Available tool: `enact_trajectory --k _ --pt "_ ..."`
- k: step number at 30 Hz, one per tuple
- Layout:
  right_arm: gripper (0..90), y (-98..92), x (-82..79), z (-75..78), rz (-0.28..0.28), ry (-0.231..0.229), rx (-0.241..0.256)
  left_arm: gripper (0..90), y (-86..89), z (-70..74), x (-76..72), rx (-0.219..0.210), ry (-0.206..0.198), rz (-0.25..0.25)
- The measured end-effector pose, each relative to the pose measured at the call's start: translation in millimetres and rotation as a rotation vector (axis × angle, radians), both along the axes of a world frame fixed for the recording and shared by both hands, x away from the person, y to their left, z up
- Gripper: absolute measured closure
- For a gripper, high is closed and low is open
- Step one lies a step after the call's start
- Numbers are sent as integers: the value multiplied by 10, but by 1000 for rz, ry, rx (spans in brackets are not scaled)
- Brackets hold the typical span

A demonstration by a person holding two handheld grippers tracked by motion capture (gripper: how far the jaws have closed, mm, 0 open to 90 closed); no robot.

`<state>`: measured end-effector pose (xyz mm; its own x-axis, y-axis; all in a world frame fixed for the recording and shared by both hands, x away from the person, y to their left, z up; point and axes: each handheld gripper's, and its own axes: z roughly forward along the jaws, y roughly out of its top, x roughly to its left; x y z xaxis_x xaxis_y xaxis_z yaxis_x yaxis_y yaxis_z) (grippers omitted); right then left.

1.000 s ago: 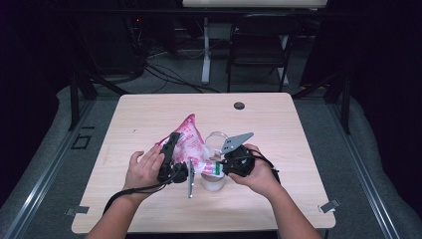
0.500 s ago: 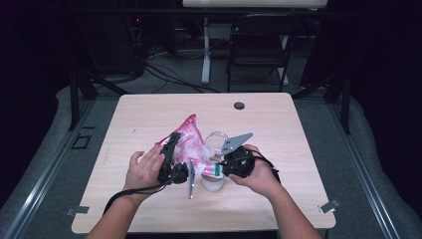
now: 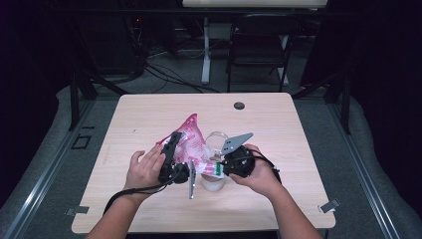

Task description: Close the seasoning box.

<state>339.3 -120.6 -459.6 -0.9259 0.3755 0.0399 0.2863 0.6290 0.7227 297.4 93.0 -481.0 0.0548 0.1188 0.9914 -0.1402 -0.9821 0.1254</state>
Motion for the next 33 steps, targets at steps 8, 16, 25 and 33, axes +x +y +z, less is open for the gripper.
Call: enact_trajectory --k 8,16,25,33 --pt "900 1 0 -1 1 -1 -5 625 -3 16 -5 19 8 7" --pt "900 -1 -1 -2 -5 -1 -2 625 -12 29 -5 32 12 6" --pt "900 -11 6 -4 -5 -1 -12 625 -28 26 -16 42 18 -1" --pt "900 -17 18 -15 -3 4 -13 624 -37 22 -18 55 21 -4"
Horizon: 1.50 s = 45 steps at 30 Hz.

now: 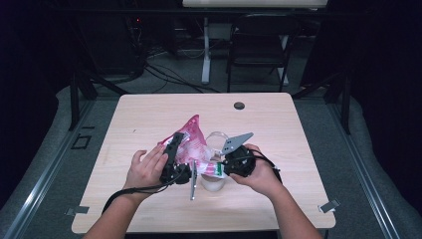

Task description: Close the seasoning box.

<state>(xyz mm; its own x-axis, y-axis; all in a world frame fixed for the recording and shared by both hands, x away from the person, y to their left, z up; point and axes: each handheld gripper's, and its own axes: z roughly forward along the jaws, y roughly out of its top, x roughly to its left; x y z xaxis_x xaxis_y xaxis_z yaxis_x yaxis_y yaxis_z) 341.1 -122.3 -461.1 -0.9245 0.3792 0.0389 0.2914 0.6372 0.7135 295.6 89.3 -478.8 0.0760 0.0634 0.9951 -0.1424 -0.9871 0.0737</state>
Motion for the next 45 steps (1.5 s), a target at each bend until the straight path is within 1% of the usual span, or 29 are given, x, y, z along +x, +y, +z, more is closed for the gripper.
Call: enact_trajectory --k 1,2,5,7,11,13,14,15,16,18,19,20,23,24,25,27,34,35,36,37,38,39,41,45 --pt "900 0 0 0 0 0 0 624 1 -4 5 -1 -5 -10" --pt "900 -1 1 -3 0 2 -2 624 -3 -1 -1 3 3 -1" --pt "900 1 0 -4 0 0 -3 624 -3 -6 -5 3 3 -1" --pt "900 1 2 -6 1 1 -5 624 -5 -5 -5 9 -1 -3" --pt "900 12 -1 -19 -2 2 -4 623 -5 1 -2 16 4 -2" --pt "900 13 1 -22 -2 1 -8 623 -8 7 -4 18 4 1" --pt "900 14 2 -24 -2 1 -9 623 -6 4 2 15 -1 -11" --pt "900 16 2 -28 -5 2 -11 623 -8 6 1 15 -2 -12" --pt "900 18 4 -31 -4 1 -21 623 -13 11 -9 15 6 -1" --pt "900 19 5 -34 -5 1 -21 622 -17 17 -11 19 -1 -4" --pt "900 18 8 -35 -4 2 -24 622 -17 15 -12 17 4 -3" --pt "900 17 9 -36 -4 3 -25 622 -21 23 -15 19 -3 -6" --pt "900 14 10 -36 -5 3 -23 622 -27 25 -15 20 -3 -10" --pt "900 14 8 -40 -10 3 -16 622 -26 21 -8 18 -10 -21" --pt "900 10 10 -36 -8 2 -20 622 -32 28 -17 23 -6 -12" --pt "900 3 12 -33 -9 3 -21 622 -39 27 -18 25 -2 -11" --pt "900 -2 13 -34 -13 2 -19 622 -49 31 -12 30 -3 -16" --pt "900 -2 13 -34 -13 2 -19 622 -47 30 -5 31 -6 -23" --pt "900 -2 12 -35 -14 3 -17 622 -49 36 -8 34 5 -12" --pt "900 -2 13 -32 -11 3 -22 621 -46 39 -5 35 7 -10" --pt "900 0 12 -32 -11 3 -21 621 -43 42 6 33 -1 -21" --pt "900 1 10 -31 -10 4 -20 621 -44 52 2 38 7 -9" --pt "900 4 9 -29 -8 2 -21 624 -44 60 2 44 7 -9" --pt "900 0 9 -26 -10 1 -21 626 -48 54 6 49 2 -22"
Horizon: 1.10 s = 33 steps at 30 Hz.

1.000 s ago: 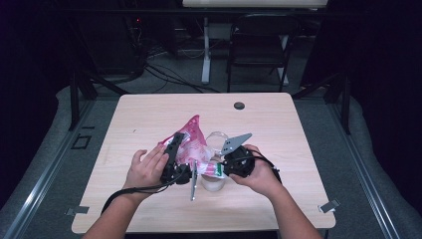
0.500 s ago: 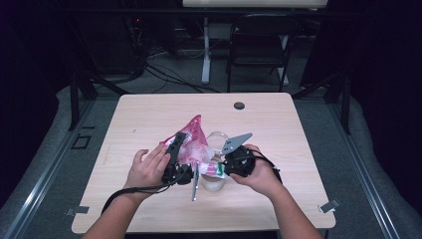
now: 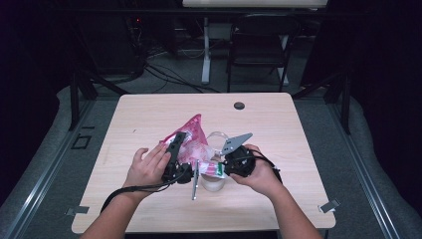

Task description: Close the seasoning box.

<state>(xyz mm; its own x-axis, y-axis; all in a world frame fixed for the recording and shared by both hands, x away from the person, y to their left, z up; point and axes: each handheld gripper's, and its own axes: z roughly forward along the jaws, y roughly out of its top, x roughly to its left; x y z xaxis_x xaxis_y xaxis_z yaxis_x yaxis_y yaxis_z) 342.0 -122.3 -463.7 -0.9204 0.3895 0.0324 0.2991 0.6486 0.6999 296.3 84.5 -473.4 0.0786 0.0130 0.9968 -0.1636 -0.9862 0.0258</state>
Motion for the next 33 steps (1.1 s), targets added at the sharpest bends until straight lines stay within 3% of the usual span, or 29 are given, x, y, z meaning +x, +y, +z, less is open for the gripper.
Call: enact_trajectory --k 8,33 --pt "900 -3 3 -6 -2 1 1 626 -8 6 -7 17 13 10" --pt "900 3 7 -24 1 1 -10 624 3 18 -5 44 -1 -11"
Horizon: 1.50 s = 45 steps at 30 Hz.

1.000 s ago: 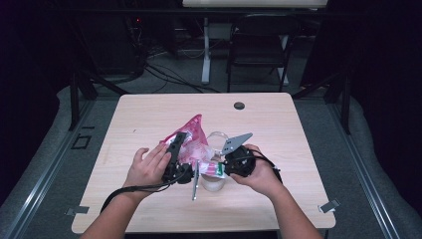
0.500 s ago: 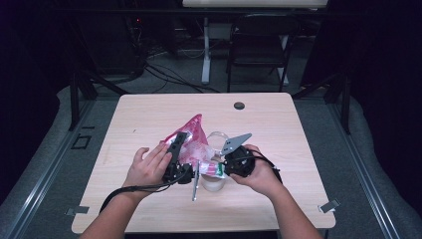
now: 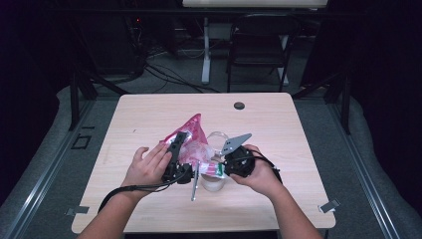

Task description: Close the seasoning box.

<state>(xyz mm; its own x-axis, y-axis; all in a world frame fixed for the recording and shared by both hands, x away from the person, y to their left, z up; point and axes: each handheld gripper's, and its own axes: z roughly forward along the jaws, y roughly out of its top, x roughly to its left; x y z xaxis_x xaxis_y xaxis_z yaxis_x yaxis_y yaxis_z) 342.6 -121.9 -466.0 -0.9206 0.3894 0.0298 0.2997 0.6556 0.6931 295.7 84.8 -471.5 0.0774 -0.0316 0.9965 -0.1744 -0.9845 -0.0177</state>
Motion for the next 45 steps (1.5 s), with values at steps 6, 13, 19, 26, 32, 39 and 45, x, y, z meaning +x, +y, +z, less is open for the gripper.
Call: enact_trajectory --k 6,13,19,26,32,39,45 --pt "900 1 1 0 4 3 -1 626 0 2 3 5 10 2" --pt "900 3 1 -8 1 4 0 624 -5 8 1 18 8 0" --pt "900 0 6 -11 5 4 -14 624 -7 -15 0 16 16 -1" --pt "900 -6 12 -14 3 7 -16 619 -20 -4 -5 27 26 8" --pt "900 -9 9 -13 0 6 -16 611 -29 -13 9 31 32 1" --pt "900 -20 23 -18 -2 13 -4 625 -36 -1 6 33 28 -2" --pt "900 -26 27 -21 -3 15 -11 627 -47 5 14 38 30 -3"
